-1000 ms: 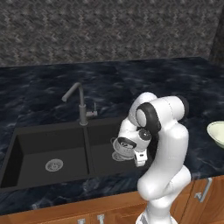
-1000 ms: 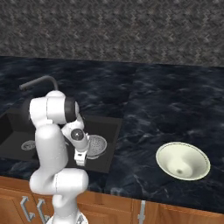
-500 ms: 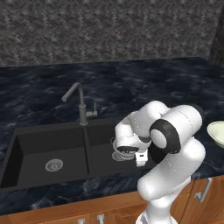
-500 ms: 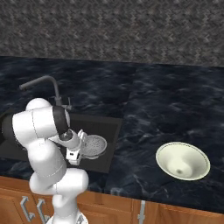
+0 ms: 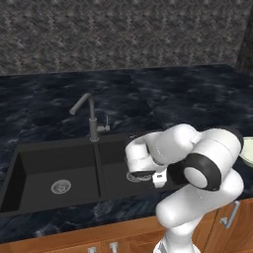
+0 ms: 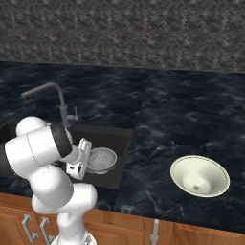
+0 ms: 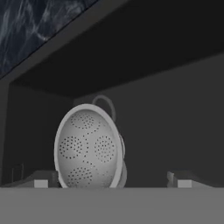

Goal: Place the bowl in the left basin and the colander in the right basin of the sink.

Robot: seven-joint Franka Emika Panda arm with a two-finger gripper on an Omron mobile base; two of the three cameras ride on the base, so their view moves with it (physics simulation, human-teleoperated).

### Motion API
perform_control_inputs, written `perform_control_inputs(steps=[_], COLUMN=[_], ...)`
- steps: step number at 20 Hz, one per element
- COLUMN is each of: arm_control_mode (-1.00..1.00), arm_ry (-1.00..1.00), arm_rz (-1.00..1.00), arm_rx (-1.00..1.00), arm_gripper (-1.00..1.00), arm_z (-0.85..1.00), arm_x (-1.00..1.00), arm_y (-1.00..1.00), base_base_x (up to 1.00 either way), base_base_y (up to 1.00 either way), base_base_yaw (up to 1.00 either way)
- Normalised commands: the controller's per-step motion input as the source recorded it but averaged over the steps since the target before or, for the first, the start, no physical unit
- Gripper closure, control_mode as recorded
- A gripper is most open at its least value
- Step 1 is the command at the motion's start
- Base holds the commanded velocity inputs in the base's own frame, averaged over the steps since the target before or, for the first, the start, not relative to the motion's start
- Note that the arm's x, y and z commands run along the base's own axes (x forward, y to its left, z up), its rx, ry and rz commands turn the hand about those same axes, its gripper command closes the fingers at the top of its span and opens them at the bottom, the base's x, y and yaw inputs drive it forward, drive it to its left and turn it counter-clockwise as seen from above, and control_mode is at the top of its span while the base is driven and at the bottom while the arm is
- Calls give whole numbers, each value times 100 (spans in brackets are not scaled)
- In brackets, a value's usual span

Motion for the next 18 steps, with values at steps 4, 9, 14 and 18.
perform_control_inputs(steps=[4,9,14,18], arm_control_mode=[-100,-100,-100,-100], arm_ry=[20,21,18,3], arm_rz=[-5,-4,-4,-10], arm_rx=[0,0,0,-1], arm_gripper=[-100,-100,-100,-100], arm_z=[100,100,97,72], arm_x=[14,17,5,-6], arm_y=[-14,-23,-23,-3], base_base_x=[0,0,0,0], base_base_y=[0,0,0,0], base_base_yaw=[0,0,0,0])
